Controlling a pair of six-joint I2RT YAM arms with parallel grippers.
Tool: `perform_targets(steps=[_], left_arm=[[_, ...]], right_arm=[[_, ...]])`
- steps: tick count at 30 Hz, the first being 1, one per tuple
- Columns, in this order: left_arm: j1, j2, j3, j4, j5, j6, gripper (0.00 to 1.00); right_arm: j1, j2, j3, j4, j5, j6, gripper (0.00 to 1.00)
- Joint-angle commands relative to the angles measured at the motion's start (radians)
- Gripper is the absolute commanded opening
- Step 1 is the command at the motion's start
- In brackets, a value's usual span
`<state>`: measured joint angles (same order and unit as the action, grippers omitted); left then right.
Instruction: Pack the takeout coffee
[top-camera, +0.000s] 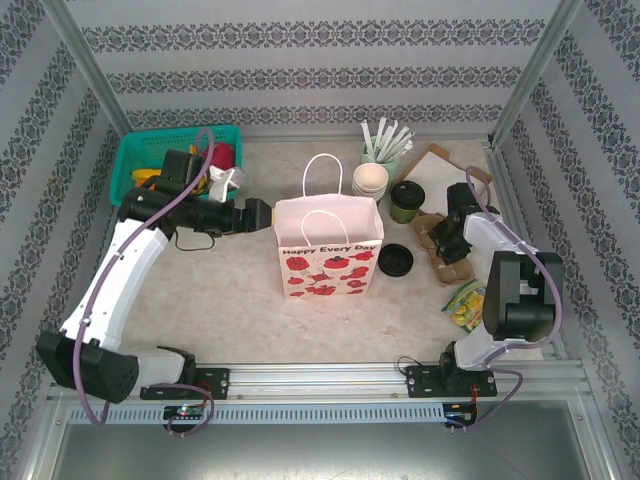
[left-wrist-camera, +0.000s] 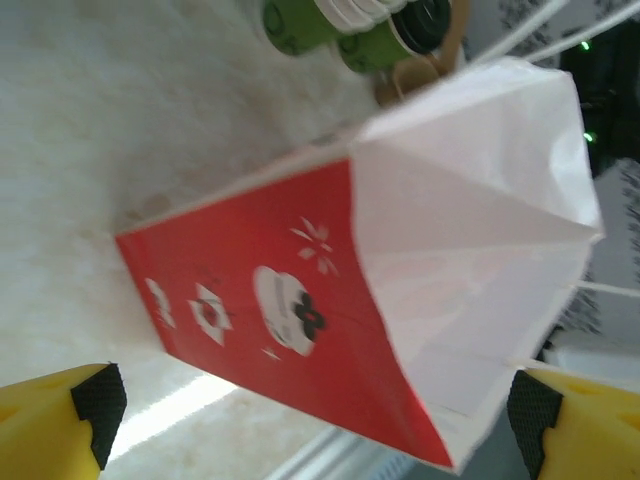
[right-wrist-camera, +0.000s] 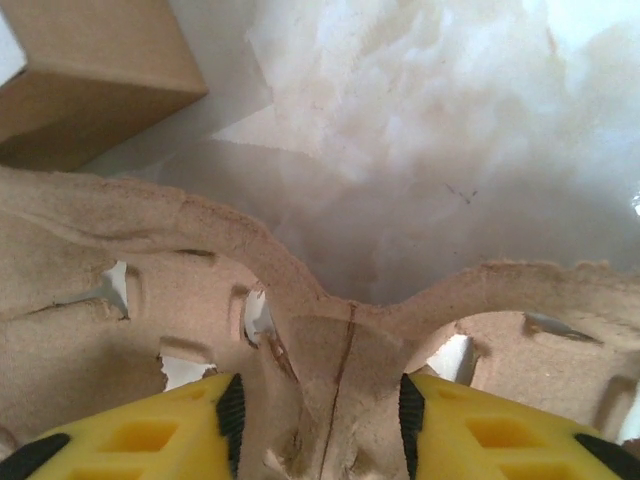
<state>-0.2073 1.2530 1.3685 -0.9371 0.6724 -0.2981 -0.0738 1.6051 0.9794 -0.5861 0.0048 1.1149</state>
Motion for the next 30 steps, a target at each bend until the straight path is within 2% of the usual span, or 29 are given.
perform_targets(steps=[1, 8, 17, 27, 30], left_arm=[[0.011, -0.08, -0.049, 0.166, -0.188, 0.011, 1.0], [0.013, -0.17, -0.137, 0.279, -0.262, 0.006, 1.0], [0.014, -0.139, -0.153, 0.286, -0.278, -0.011, 1.0], [0.014, -0.142, -0.17, 0.295, -0.316, -0.02, 1.0], [0.014, -0.139, -0.175, 0.308, -0.334, -0.019, 1.0]], right_arm=[[0.012, 0.022, 0.024, -0.005, -0.006, 0.039, 0.44], [0.018, 0.004, 0.019, -0.005, -0.018, 0.076, 0.4], [0.028, 0.009, 0.023, 0.002, -0.046, 0.103, 0.41], [0.028, 0.003, 0.035, -0.023, 0.006, 0.07, 0.29], [0.029, -0.005, 0.036, -0.019, 0.002, 0.063, 0.2]])
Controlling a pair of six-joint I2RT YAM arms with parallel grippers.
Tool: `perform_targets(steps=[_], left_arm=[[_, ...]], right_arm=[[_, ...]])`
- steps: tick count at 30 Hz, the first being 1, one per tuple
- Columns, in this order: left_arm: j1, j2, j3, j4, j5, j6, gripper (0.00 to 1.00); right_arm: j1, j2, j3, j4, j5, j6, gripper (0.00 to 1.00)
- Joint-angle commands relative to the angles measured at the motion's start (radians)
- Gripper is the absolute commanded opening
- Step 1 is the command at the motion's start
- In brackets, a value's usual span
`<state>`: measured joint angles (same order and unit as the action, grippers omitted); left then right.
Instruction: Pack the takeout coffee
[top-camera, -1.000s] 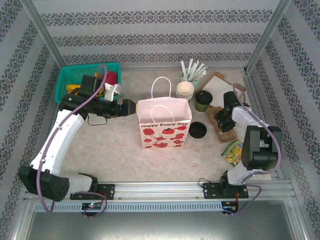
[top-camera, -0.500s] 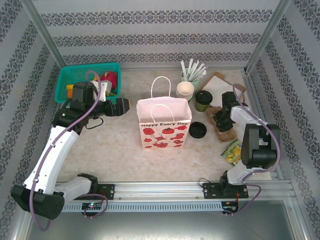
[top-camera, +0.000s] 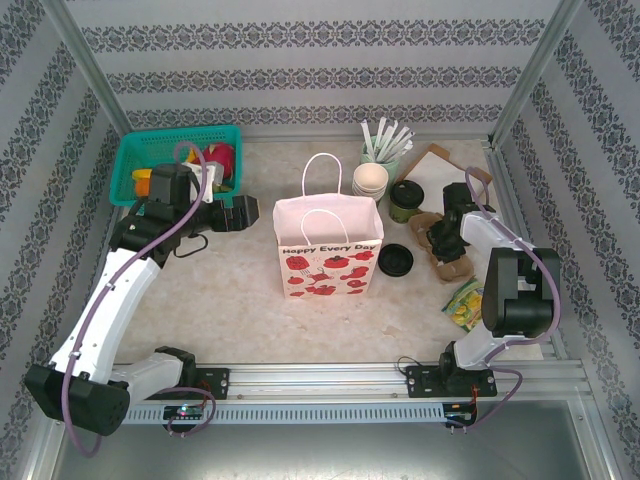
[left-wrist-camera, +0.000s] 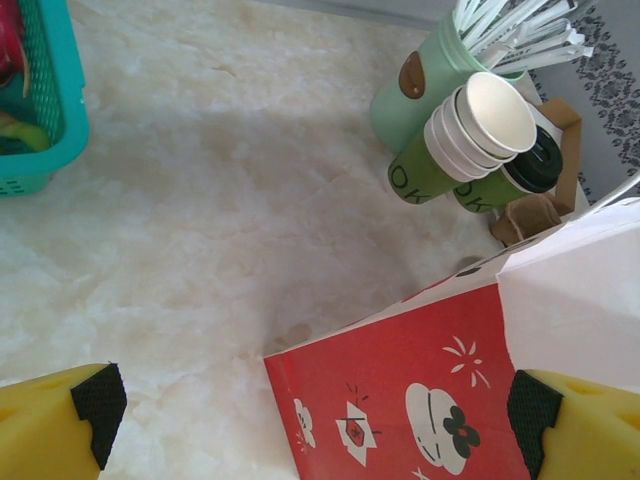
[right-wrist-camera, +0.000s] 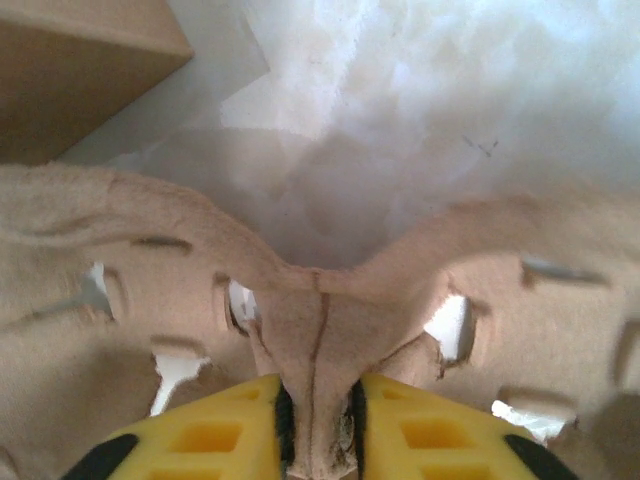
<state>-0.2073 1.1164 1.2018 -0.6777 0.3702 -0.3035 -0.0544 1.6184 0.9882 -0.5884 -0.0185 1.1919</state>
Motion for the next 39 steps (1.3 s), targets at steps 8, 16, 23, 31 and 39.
perform_targets(steps=[8, 16, 23, 31, 39], left_arm=[[0.044, 0.018, -0.029, 0.139, -0.004, -0.004, 1.0], [0.095, 0.119, 0.029, 0.268, 0.259, -0.051, 1.0], [0.077, 0.234, 0.154, 0.321, 0.522, -0.046, 0.97], [-0.017, 0.247, 0.23, 0.281, 0.54, 0.221, 0.96], [-0.078, 0.452, 0.469, 0.115, 0.606, 0.334, 0.81]], right_arm=[[0.008, -0.145, -0.045, -0.003, 0.075, 0.03, 0.0], [0.008, -0.355, -0.142, -0.006, 0.163, 0.013, 0.0], [0.026, -0.52, -0.073, -0.054, 0.102, -0.275, 0.0], [0.041, -0.591, -0.018, -0.093, -0.028, -0.418, 0.0], [0.066, -0.592, 0.017, -0.125, -0.056, -0.486, 0.0]])
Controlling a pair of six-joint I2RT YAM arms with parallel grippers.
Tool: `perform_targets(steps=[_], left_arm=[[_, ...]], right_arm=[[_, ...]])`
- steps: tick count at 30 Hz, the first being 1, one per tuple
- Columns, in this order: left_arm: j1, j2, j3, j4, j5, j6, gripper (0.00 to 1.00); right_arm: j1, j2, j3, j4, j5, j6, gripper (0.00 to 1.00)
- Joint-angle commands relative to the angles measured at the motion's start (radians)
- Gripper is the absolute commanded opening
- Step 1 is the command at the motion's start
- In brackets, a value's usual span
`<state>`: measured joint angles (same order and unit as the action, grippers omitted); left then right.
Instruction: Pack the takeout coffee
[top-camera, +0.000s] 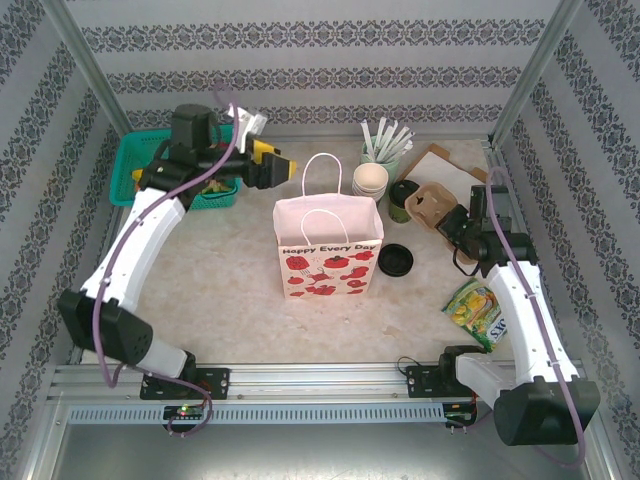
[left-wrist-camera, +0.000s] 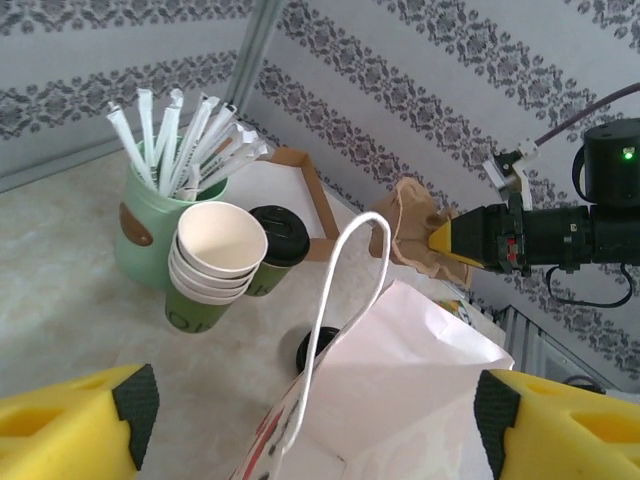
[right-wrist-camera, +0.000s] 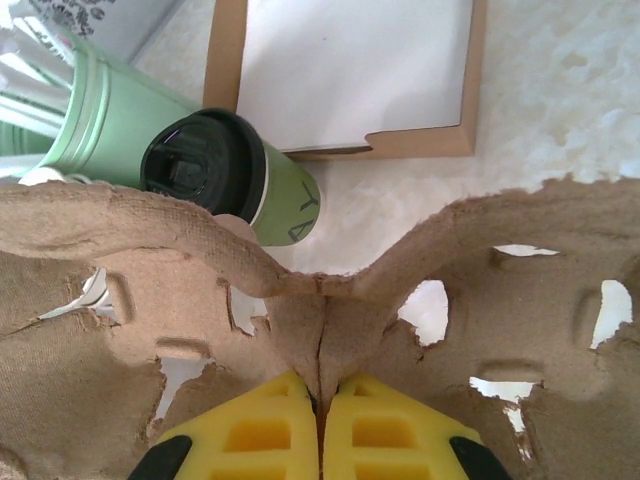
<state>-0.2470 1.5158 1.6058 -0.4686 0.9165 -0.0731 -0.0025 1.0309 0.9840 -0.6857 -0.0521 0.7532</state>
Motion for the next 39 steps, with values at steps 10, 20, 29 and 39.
perform_targets(steps=[10, 20, 29, 39], left_arm=[[-0.11, 0.199, 0.193, -0.123, 0.073, 0.147, 0.7], [-0.129, 0.29, 0.276, -0.121, 0.078, 0.108, 0.43], [-0.129, 0.211, 0.194, -0.056, -0.03, 0.013, 0.03], [-0.129, 0.156, 0.135, -0.088, -0.066, -0.025, 0.0]], right_arm=[[0.022, -0.043, -0.021, 0.026, -0.085, -0.078, 0.0], [0.022, -0.028, 0.044, -0.078, -0.109, -0.136, 0.0], [0.067, 0.094, 0.259, -0.219, -0.263, -0.219, 0.0], [0.233, 0.289, 0.674, -0.274, -0.192, -0.204, 0.0]])
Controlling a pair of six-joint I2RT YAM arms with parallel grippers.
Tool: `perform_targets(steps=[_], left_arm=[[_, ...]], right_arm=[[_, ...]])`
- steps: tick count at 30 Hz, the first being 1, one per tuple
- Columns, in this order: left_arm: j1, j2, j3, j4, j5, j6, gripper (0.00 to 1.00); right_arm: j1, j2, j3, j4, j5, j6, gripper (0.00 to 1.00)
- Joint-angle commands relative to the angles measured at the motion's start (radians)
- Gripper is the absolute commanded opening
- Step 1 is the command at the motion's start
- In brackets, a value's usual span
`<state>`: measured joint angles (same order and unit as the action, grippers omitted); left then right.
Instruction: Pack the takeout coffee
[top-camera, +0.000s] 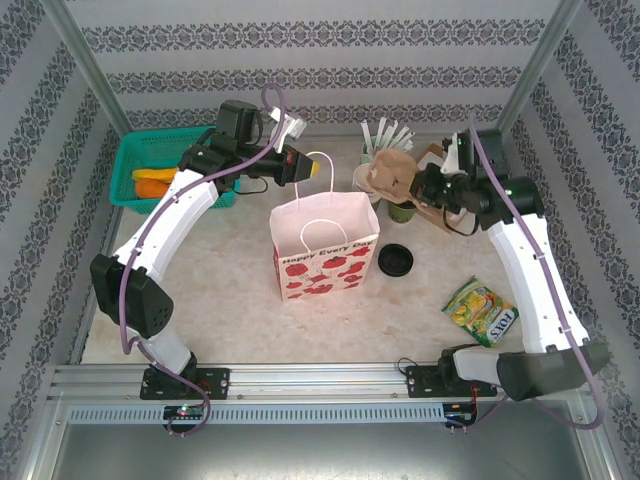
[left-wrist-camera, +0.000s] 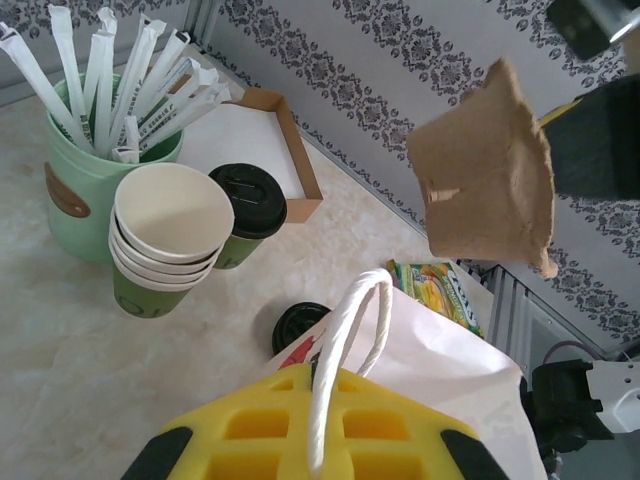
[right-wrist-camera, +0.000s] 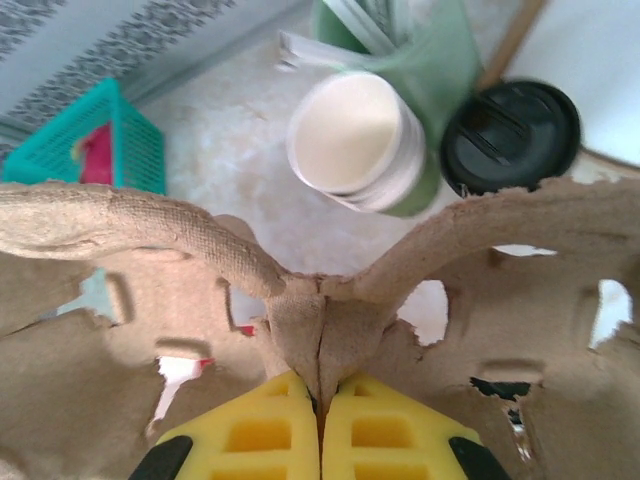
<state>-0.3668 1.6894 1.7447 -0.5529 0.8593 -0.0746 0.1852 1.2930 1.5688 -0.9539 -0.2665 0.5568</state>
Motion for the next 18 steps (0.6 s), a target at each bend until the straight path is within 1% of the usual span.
perform_targets(steps=[1, 5, 7, 9, 12, 14, 18], left_arm=[[-0.008, -0.019, -0.004, -0.005, -0.011, -0.028, 0.0], [-0.009, -0.014, -0.001, 0.003, -0.02, -0.054, 0.0], [-0.008, -0.002, 0.006, -0.002, -0.014, -0.066, 0.0], [-0.008, 0.008, 0.013, -0.012, -0.014, -0.071, 0.0], [-0.008, 0.012, 0.017, -0.024, -0.029, -0.075, 0.0], [-0.008, 0.012, 0.015, -0.021, -0.037, -0.081, 0.0], [-0.008, 0.015, 0.015, -0.02, -0.047, -0.086, 0.0]], right_arm=[[0.071, 0.044, 0.119, 0.017, 0.001, -0.009, 0.0], [0.154, 0.13, 0.195, 0.148, -0.197, 0.033, 0.0], [0.189, 0.189, 0.251, 0.161, -0.282, 0.051, 0.0], [0.226, 0.242, 0.312, 0.138, -0.331, 0.054, 0.0], [0.25, 0.279, 0.329, 0.16, -0.43, 0.097, 0.0], [0.255, 0.284, 0.316, 0.173, -0.454, 0.122, 0.0], [0.256, 0.259, 0.293, 0.157, -0.437, 0.126, 0.0]])
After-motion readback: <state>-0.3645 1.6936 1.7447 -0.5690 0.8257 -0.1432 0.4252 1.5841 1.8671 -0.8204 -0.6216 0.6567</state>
